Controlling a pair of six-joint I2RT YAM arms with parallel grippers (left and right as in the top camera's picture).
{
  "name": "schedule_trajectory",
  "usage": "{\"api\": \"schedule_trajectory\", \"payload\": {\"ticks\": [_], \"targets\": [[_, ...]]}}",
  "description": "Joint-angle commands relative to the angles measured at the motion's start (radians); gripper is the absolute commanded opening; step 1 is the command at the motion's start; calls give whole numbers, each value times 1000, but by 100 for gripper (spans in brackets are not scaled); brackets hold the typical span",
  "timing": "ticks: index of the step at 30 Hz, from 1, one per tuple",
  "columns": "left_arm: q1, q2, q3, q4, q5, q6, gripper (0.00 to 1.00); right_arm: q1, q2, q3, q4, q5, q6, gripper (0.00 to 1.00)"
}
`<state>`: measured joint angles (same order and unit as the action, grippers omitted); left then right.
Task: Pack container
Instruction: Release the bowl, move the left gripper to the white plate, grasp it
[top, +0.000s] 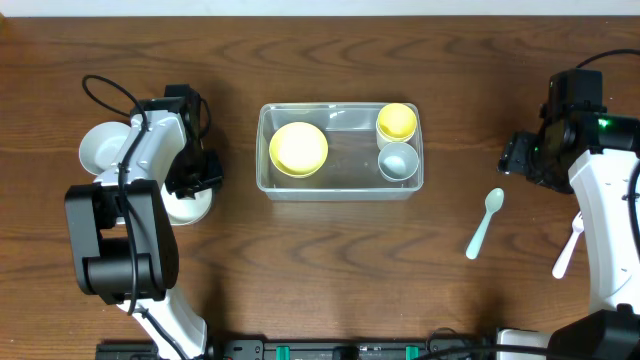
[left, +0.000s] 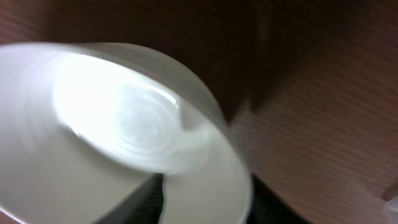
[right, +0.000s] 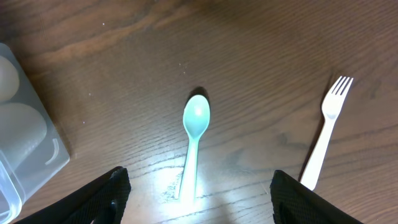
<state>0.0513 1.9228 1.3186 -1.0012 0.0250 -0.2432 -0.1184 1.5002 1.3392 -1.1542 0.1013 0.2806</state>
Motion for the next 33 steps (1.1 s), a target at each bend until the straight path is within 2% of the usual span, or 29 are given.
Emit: {"api": "schedule_trajectory", "payload": {"ticks": [1,11,12,16,33], "targets": [[2,6,0,-4,2,-3,33,-5,-23,5,-2,-5,3,74],[2,5,0,-3,2,-2,19,-5,-23,5,-2,-5,3,74],[2,5,0,-3,2,-2,14,-5,-23,5,-2,-5,3,74],[2,5,0,-2,2,-2,7,-5,-23,5,-2,-5,3,74],[2,-1,14,0,2,-3,6,-5,-23,5,-2,-4,3,74]]}}
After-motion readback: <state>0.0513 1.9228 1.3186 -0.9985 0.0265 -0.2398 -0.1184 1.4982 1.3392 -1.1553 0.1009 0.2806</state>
